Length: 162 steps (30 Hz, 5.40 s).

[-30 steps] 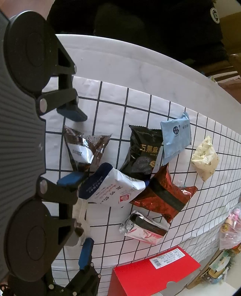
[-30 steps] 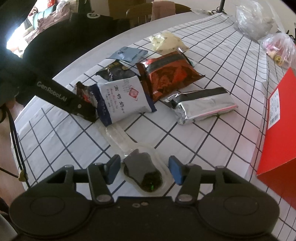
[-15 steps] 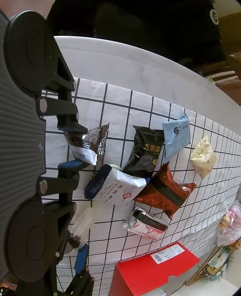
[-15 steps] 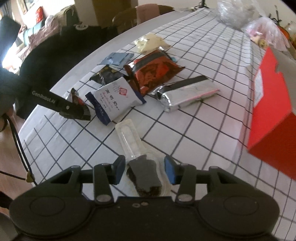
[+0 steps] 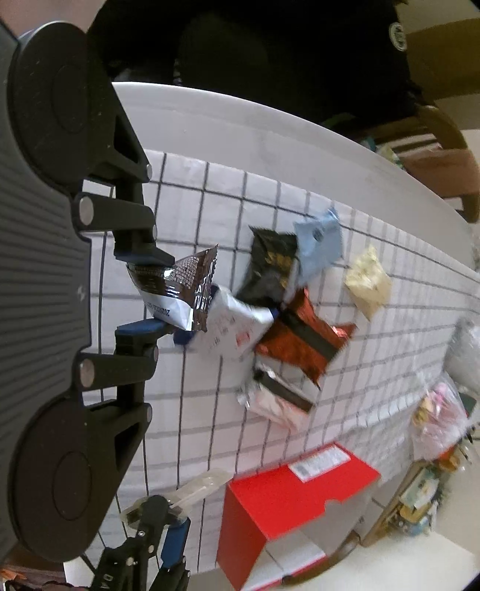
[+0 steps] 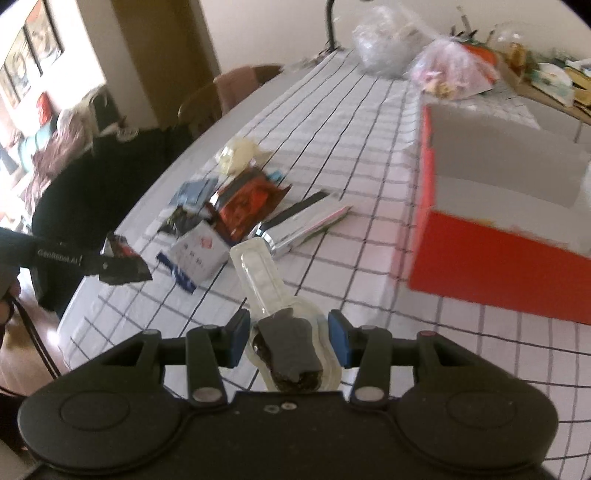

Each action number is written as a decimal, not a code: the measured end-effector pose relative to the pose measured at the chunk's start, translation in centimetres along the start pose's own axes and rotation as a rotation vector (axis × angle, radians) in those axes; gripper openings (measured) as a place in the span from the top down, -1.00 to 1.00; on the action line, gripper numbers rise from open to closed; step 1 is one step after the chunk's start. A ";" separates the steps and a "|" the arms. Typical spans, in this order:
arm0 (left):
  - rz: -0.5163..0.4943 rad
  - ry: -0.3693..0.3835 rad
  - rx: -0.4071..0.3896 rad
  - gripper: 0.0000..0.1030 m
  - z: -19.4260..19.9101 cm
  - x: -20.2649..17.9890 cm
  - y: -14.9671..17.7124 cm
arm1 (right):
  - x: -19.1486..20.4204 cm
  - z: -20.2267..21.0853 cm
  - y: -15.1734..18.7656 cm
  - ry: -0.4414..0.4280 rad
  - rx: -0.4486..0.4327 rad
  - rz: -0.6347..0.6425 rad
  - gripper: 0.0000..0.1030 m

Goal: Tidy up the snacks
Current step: 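Carry both items into the red box and open both tools, then withdraw both tools from the box toward the remaining snacks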

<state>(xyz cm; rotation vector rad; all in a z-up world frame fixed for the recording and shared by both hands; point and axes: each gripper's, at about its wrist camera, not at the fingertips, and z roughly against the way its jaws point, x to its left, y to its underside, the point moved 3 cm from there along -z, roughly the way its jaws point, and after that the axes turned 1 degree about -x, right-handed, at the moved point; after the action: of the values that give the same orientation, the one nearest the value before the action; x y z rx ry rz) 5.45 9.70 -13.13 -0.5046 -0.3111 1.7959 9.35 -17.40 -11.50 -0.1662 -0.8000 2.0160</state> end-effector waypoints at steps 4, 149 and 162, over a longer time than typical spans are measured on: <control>-0.022 0.031 -0.029 0.44 1.4 -2.0 -0.8 | -1.4 2.0 -0.7 0.013 -0.044 -0.037 0.12; -0.166 0.043 -0.236 -0.51 3.7 -12.2 -8.1 | -6.1 3.1 -7.8 -0.012 -0.140 -0.106 -0.99; 0.027 -0.070 -0.152 -0.51 -0.2 0.2 -11.2 | -1.6 -4.4 -9.1 0.050 -0.037 -0.134 -0.99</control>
<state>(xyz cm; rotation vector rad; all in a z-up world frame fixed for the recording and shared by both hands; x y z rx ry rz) 14.96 13.04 -8.19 -0.5562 -0.4941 1.8272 18.61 -13.37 -9.74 -0.1789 -0.7959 1.8654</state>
